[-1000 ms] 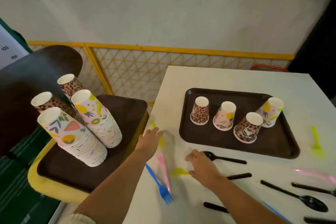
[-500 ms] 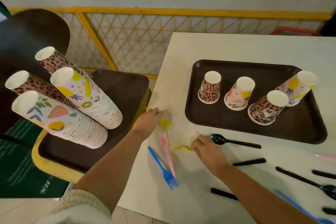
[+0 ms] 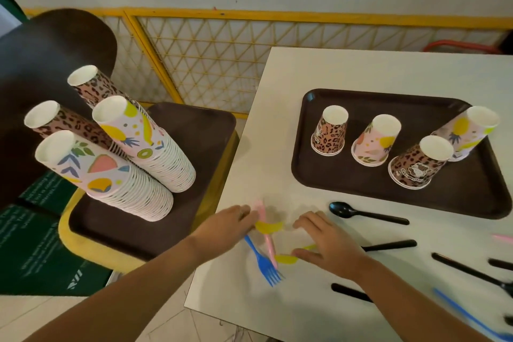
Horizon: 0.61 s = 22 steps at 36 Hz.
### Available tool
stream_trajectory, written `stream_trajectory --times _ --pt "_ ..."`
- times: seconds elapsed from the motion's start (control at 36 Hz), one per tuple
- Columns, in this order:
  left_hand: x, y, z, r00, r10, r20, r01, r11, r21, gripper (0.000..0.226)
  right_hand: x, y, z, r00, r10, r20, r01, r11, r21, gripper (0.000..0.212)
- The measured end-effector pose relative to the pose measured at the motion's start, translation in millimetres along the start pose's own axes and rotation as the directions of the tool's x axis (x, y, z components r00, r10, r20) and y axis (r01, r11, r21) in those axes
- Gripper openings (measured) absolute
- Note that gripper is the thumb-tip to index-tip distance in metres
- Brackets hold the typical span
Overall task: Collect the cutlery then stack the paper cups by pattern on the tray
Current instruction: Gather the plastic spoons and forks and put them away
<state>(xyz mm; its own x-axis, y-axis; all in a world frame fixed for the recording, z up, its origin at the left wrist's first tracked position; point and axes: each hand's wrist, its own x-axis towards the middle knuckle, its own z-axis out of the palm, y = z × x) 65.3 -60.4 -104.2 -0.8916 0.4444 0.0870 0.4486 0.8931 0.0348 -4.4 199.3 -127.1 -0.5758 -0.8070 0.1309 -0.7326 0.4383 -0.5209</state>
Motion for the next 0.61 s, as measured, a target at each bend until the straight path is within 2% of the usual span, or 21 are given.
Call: stream_trajectory --times 0.03,0.06,0.11,0.17,0.22,0.28,0.33,0.39,0.44,0.56,0.61 --pt "-6.9 4.4 4.1 0.999 0.032 0.007 -0.032 0.999 -0.002 0.027 -2.1 1.8 -1.5 1.000 -0.022 0.020 0.022 1.000 0.009 0.053" --pt "-12.7 7.3 7.5 0.999 0.034 0.041 -0.034 0.999 -0.008 0.027 -4.1 3.8 -3.3 0.998 -0.041 0.044 0.041 0.999 0.017 0.051" --pt "-21.9 12.8 12.9 0.990 0.025 0.135 -0.018 0.998 -0.056 0.043 -7.3 7.5 -7.3 0.992 -0.061 0.106 0.059 0.998 0.022 0.049" --pt "-25.9 16.8 15.6 0.978 0.026 0.207 0.007 0.987 -0.161 0.048 -8.8 11.1 -8.6 0.985 -0.066 0.161 0.067 0.998 -0.004 0.040" --pt "-25.8 19.6 18.9 0.984 0.044 0.175 -0.014 0.985 -0.172 0.044 -7.1 13.1 -5.6 0.986 -0.052 0.157 0.057 0.998 -0.024 0.020" --pt "-24.9 21.6 20.4 0.992 0.055 0.112 -0.044 0.993 -0.105 0.033 -2.1 13.3 -1.4 0.994 -0.028 0.105 0.031 0.999 -0.028 0.009" --pt "-26.1 23.1 22.7 0.993 0.078 0.084 -0.076 0.997 -0.025 0.026 4.1 11.1 1.5 0.998 -0.010 0.069 0.015 0.997 -0.074 0.008" --pt "-30.2 25.3 22.5 0.996 0.075 0.055 -0.076 0.997 0.016 0.035 9.5 8.3 3.3 0.997 0.007 0.071 0.001 0.994 -0.113 0.008" --pt "-35.4 25.8 20.2 0.999 0.048 -0.003 -0.048 0.998 0.049 0.024 14.5 3.5 1.6 0.992 0.044 0.119 -0.031 0.993 -0.115 0.006" --pt "-54.2 18.5 29.9 0.999 0.033 -0.025 -0.029 0.989 0.145 0.011 20.2 -5.8 -5.8 0.968 0.187 0.165 -0.185 0.982 -0.024 0.007" --pt "-64.8 13.8 36.7 0.998 0.018 -0.056 -0.008 0.984 0.178 0.011 23.4 -16.4 -7.1 0.956 0.273 0.111 -0.284 0.954 0.096 0.005"
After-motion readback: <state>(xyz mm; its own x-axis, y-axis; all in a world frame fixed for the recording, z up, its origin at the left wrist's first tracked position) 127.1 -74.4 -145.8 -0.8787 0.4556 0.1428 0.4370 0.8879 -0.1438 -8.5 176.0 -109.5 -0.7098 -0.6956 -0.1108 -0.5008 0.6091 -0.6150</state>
